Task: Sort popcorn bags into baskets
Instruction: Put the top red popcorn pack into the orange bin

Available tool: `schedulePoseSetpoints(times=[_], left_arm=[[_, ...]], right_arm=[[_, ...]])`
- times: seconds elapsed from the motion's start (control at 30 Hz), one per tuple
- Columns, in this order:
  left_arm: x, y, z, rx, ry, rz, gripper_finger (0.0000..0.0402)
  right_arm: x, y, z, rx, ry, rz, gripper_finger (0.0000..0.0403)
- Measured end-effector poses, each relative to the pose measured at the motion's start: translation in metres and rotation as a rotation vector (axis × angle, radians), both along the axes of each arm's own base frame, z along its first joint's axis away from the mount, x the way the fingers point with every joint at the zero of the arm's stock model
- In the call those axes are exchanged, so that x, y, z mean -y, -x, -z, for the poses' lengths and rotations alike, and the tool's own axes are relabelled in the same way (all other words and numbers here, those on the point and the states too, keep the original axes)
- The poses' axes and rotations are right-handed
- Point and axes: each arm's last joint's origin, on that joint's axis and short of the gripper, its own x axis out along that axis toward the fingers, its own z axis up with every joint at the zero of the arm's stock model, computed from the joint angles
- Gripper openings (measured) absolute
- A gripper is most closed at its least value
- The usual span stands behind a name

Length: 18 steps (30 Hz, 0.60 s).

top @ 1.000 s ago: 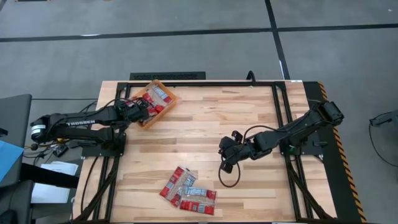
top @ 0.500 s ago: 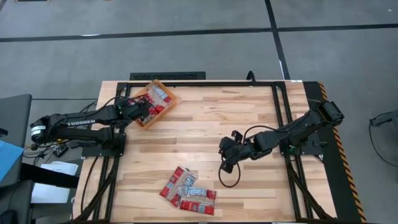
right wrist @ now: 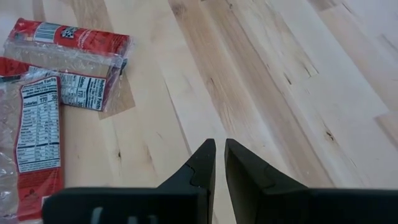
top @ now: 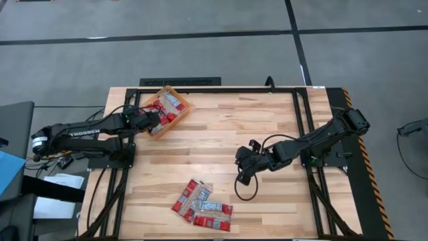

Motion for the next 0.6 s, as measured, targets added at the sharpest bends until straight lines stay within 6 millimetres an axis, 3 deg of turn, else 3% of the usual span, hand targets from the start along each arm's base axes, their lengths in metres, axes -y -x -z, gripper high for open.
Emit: schedulePoseSetpoints(times=[0.33, 0.6], left_arm=[[0.0031, -0.0064, -0.0033, -0.070, -0.008, 0.262, 0.0182], [-0.0008, -0.0074, -0.0022, -0.133, -0.070, 0.238, 0.0096]], right_arm=[[0.0002, 0.0006, 0.0005, -0.007, 0.001, 0.001, 0.0061], [0.0005, 0.0014, 0.0027, -0.008, 0.001, 0.003, 0.0061]])
